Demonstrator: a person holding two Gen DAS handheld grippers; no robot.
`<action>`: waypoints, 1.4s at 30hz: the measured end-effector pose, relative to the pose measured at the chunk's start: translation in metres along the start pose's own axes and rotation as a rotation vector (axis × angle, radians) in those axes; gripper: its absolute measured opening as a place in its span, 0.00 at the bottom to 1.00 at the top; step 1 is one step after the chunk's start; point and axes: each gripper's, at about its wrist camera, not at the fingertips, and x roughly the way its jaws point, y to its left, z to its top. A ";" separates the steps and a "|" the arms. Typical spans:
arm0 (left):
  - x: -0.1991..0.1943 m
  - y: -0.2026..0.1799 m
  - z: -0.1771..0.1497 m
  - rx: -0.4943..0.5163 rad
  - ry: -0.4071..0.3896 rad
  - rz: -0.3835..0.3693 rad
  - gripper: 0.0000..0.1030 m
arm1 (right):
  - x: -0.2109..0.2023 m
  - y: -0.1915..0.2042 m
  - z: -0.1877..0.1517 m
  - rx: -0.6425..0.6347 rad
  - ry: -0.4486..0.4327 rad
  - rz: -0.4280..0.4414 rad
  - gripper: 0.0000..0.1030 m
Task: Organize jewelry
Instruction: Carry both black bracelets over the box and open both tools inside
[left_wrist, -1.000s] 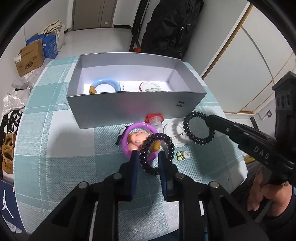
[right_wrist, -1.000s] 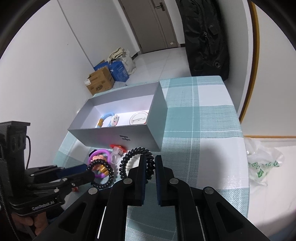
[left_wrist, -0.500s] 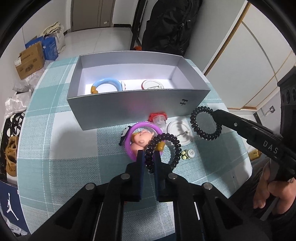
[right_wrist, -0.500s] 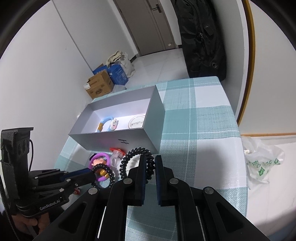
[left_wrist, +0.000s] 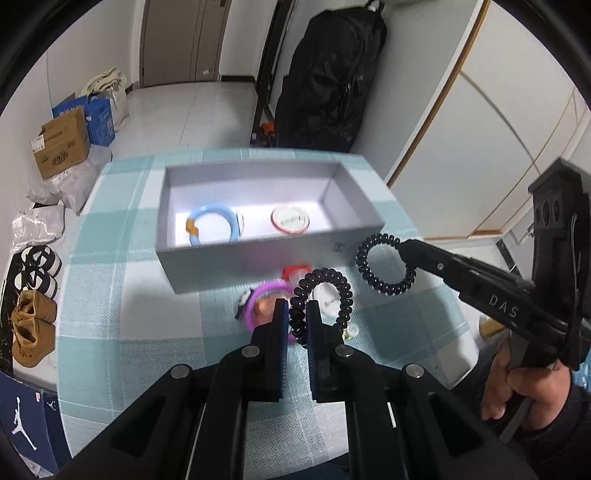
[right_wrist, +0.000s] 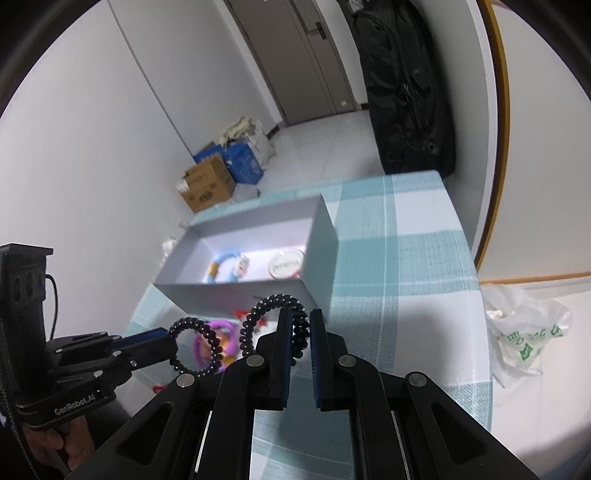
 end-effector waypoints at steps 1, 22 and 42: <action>-0.003 0.002 0.002 -0.006 -0.014 -0.003 0.05 | -0.003 0.001 0.002 0.004 -0.015 0.015 0.08; 0.008 0.045 0.064 -0.161 -0.093 -0.042 0.05 | 0.025 0.015 0.059 0.013 -0.031 0.124 0.08; 0.045 0.053 0.075 -0.185 -0.006 -0.033 0.05 | 0.078 0.003 0.075 0.032 0.063 0.124 0.01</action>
